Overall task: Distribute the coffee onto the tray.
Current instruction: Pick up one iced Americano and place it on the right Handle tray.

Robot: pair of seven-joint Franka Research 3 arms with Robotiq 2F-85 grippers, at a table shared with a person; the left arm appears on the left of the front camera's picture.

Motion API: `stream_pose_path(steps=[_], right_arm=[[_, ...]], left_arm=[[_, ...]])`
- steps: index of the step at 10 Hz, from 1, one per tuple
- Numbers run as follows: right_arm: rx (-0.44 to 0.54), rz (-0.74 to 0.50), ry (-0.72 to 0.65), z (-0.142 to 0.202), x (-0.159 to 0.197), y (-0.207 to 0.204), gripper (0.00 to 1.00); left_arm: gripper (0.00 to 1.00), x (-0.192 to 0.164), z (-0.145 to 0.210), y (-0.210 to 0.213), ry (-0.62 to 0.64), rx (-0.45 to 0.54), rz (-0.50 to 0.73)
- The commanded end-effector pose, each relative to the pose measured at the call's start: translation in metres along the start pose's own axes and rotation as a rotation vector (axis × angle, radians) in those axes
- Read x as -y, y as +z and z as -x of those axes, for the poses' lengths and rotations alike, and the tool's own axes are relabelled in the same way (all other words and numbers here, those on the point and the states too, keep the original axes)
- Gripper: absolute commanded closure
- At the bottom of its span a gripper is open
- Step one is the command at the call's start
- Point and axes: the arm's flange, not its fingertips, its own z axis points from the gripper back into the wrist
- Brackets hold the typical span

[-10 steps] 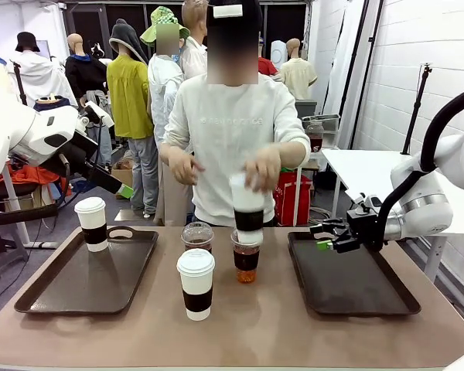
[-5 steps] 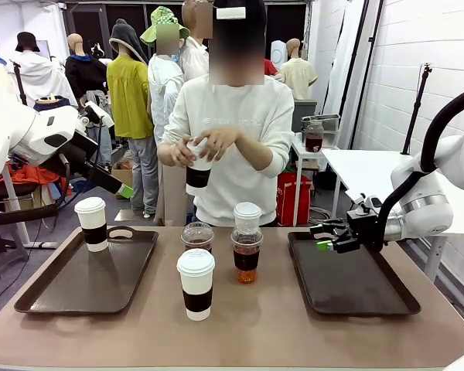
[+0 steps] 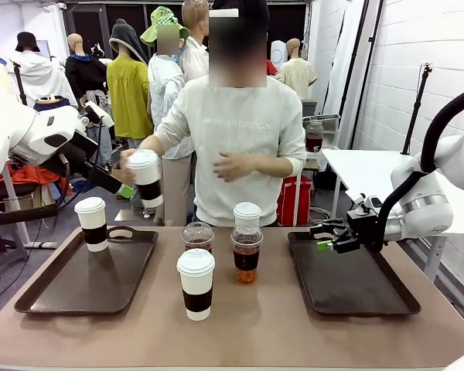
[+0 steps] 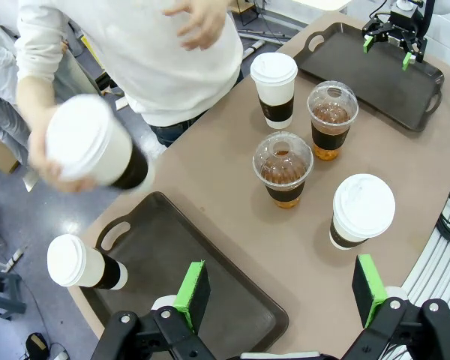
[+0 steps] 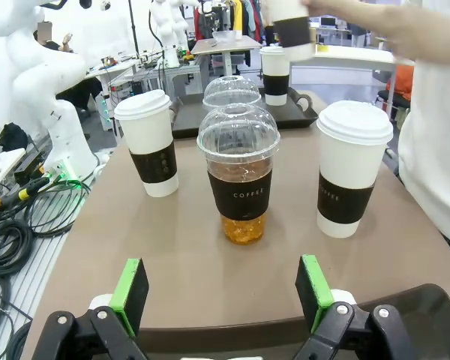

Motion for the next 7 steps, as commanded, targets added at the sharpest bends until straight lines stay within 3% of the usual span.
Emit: stream_pose_path(steps=[1,7], right_arm=[[0.006,0.012,0.002,0.001,0.001,-0.005,0.00],[0.060,0.003,0.024,0.013,0.004,-0.053,0.00]], left_arm=[[0.00,-0.001,0.002,0.001,-0.011,0.004,0.020],[0.00,-0.001,0.002,0.001,-0.011,0.004,0.020]])
